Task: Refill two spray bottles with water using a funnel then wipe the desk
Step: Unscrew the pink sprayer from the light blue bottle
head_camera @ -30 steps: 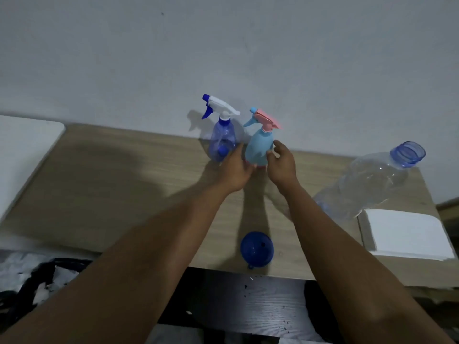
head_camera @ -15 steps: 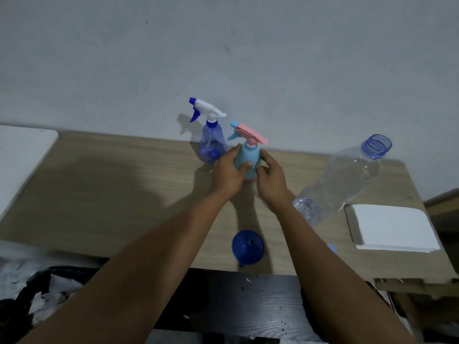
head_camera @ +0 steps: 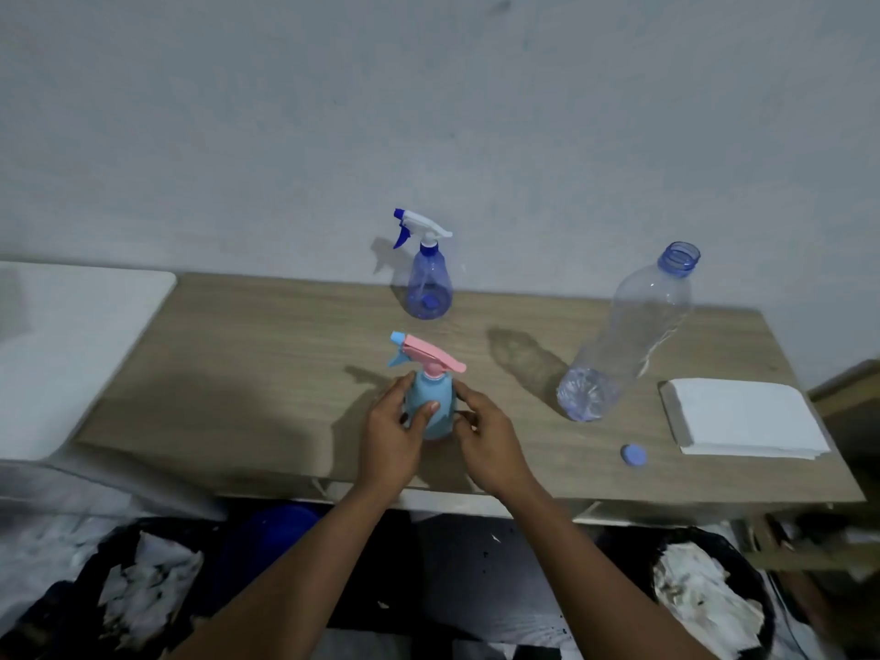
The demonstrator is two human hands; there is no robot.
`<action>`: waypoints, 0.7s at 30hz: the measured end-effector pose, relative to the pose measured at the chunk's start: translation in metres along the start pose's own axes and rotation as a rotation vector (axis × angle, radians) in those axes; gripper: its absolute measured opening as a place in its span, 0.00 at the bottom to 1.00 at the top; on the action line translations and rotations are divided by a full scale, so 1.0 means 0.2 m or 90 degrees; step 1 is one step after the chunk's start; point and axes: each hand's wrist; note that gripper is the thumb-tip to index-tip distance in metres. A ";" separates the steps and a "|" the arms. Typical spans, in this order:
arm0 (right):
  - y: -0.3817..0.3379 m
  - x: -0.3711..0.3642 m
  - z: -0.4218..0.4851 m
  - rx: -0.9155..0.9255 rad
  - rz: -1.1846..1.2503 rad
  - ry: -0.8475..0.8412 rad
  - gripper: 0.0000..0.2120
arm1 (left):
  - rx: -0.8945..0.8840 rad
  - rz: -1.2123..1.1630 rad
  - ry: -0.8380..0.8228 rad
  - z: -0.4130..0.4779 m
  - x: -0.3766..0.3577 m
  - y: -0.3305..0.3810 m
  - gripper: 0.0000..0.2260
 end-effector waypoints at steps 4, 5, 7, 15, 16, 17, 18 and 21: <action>0.02 -0.04 -0.07 -0.024 -0.015 -0.024 0.24 | 0.032 -0.002 -0.007 -0.08 0.02 -0.05 0.19; 0.03 -0.04 -0.08 -0.030 -0.017 -0.024 0.24 | 0.041 0.001 -0.008 -0.09 0.02 -0.05 0.19; 0.06 -0.04 -0.09 -0.041 -0.027 -0.024 0.23 | 0.051 0.010 -0.013 -0.09 0.02 -0.08 0.19; 0.08 -0.06 -0.09 -0.027 0.016 0.049 0.20 | 0.010 0.111 -0.074 -0.07 0.04 -0.11 0.24; 0.06 -0.07 -0.07 -0.025 0.034 0.068 0.19 | 0.004 0.128 -0.085 -0.06 0.04 -0.11 0.25; 0.04 -0.08 -0.06 -0.017 0.042 0.082 0.17 | 0.011 0.142 -0.095 -0.05 0.04 -0.11 0.24; 0.02 -0.09 -0.04 -0.010 0.044 0.091 0.16 | 0.019 0.143 -0.100 -0.03 0.04 -0.12 0.23; -0.05 -0.12 0.00 -0.002 0.068 0.114 0.16 | 0.031 0.140 -0.101 -0.02 0.05 -0.12 0.23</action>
Point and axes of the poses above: each hand's wrist, its own z-axis towards the middle knuckle, its own x-axis out of the back of the hand, y = z × x, and after that the axes turned 1 degree about -y, right-handed
